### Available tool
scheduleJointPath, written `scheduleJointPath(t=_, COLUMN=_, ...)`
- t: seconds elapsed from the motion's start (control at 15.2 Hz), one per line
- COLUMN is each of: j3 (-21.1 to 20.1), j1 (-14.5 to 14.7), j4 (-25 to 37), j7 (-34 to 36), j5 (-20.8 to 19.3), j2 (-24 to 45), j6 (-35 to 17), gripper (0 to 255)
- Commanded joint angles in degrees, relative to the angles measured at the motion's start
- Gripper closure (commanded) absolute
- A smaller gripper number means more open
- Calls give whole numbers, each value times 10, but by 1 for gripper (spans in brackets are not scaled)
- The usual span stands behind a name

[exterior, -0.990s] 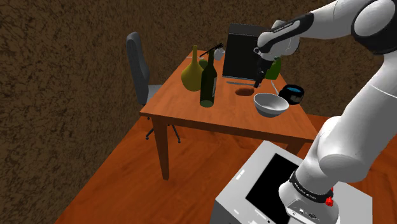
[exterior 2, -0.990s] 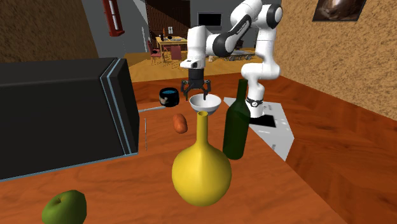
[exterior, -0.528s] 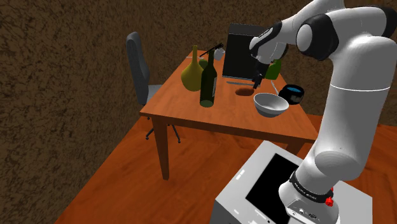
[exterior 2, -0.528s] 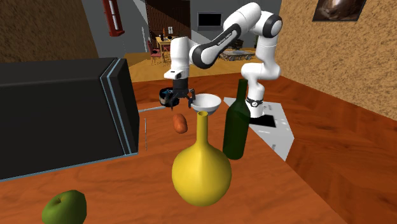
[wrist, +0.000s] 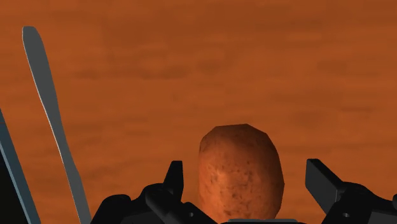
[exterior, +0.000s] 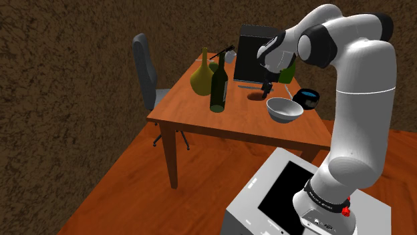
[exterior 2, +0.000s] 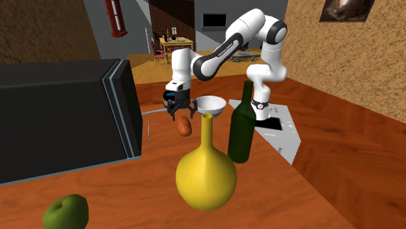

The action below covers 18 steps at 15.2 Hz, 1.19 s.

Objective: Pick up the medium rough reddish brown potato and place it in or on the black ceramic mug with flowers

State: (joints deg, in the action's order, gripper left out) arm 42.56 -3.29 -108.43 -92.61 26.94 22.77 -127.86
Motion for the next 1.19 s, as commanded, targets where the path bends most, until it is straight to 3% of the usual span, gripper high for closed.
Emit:
scheduleJointPath(t=0.0, j3=-4, j1=-3, j4=-1, j7=-4, j5=7, j2=8, j6=-7, gripper=0)
scheduleJointPath(t=0.46, j3=-4, j1=-3, j4=-1, j7=-4, j5=7, j2=8, j6=-7, gripper=0)
scheduleJointPath(t=0.53, j3=-4, j1=-3, j4=-1, j7=-4, j5=7, j2=8, j6=-7, gripper=255)
scheduleJointPath(t=1.12, j3=-5, j1=-3, j4=-1, j7=-4, j5=7, j2=8, j6=-7, gripper=255)
